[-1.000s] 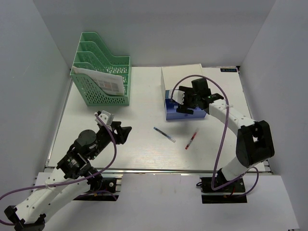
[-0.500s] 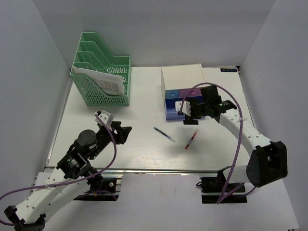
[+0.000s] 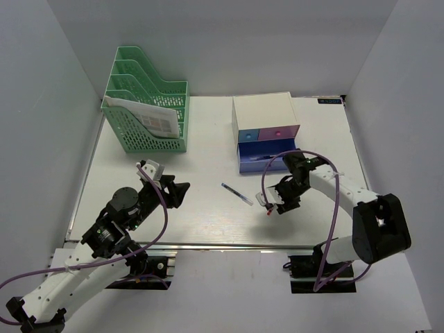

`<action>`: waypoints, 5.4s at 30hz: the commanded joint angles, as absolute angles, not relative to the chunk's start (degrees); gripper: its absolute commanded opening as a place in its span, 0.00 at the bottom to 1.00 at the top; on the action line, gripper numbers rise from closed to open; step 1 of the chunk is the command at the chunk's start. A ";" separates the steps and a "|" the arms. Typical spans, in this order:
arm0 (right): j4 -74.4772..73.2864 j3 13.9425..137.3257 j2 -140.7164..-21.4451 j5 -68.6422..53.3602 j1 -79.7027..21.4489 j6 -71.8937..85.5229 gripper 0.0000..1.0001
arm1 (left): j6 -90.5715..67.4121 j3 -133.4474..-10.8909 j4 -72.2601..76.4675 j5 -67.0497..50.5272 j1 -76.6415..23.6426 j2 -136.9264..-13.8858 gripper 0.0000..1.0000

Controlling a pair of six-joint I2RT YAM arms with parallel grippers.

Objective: Organize the desk

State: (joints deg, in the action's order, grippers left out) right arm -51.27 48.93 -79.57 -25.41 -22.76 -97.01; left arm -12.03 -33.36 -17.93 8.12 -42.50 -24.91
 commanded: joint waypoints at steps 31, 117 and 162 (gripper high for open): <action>-44.30 55.81 -90.25 -18.99 -28.65 -91.85 0.46 | -11.51 -33.40 -17.49 7.47 -42.28 -23.73 0.68; -14.06 53.79 -71.19 -50.89 -0.97 -21.44 0.60 | 41.12 -53.96 -7.30 -19.08 -46.05 -94.12 0.70; -12.22 51.77 -66.45 -45.10 -0.62 -22.51 0.00 | 30.50 -62.92 -10.29 -22.94 -44.47 -95.80 0.00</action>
State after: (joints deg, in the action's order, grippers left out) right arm -14.72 52.36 -68.14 -47.72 -0.86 -24.05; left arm 33.89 -59.07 -14.66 -24.05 -44.80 -100.55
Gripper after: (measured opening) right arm 0.028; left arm 0.194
